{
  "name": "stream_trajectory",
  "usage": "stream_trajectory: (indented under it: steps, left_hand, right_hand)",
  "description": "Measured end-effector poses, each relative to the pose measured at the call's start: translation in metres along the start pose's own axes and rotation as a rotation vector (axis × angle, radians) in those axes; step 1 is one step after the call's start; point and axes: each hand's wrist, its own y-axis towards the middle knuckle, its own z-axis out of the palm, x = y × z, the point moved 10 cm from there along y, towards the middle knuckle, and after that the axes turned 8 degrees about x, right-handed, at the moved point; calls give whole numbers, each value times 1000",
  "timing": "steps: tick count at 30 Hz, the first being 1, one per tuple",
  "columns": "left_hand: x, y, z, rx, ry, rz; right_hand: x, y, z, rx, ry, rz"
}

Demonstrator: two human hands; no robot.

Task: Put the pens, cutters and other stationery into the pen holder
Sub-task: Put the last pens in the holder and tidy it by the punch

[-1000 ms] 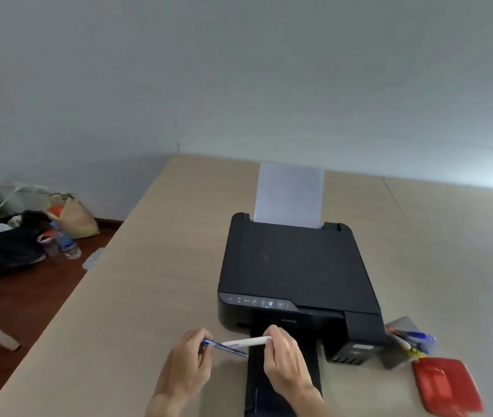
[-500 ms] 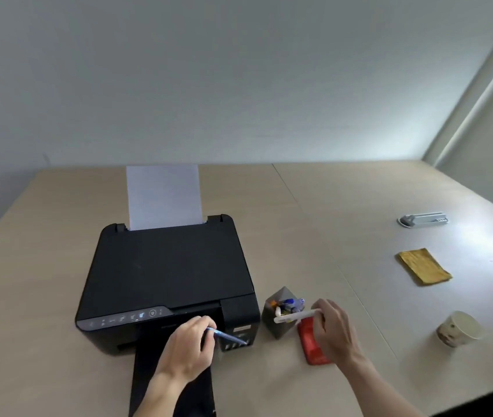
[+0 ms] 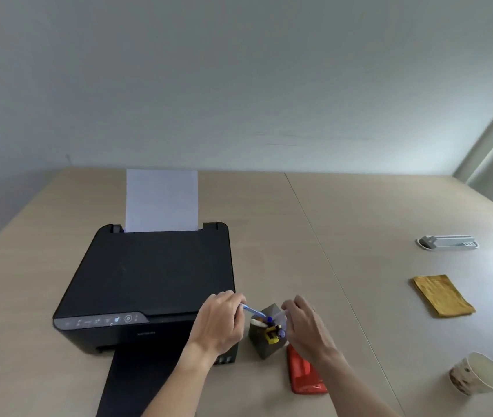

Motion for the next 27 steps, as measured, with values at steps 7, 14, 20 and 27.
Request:
stream_trajectory:
  steps: [7,14,20,27]
  left_hand:
    - [-7,25,29,101,216,-49]
    - [-16,49,74,330,387,-109]
    - [-34,55,119,534,449,-105]
    - [-28,46,149,641,337,-230]
  right_hand:
    - [-24,19,32,160,-109,33]
    - [-82,-21,15,-19,159,198]
    - [-131,-65,37,75,128,390]
    - [-136,-86,49,52,220,406]
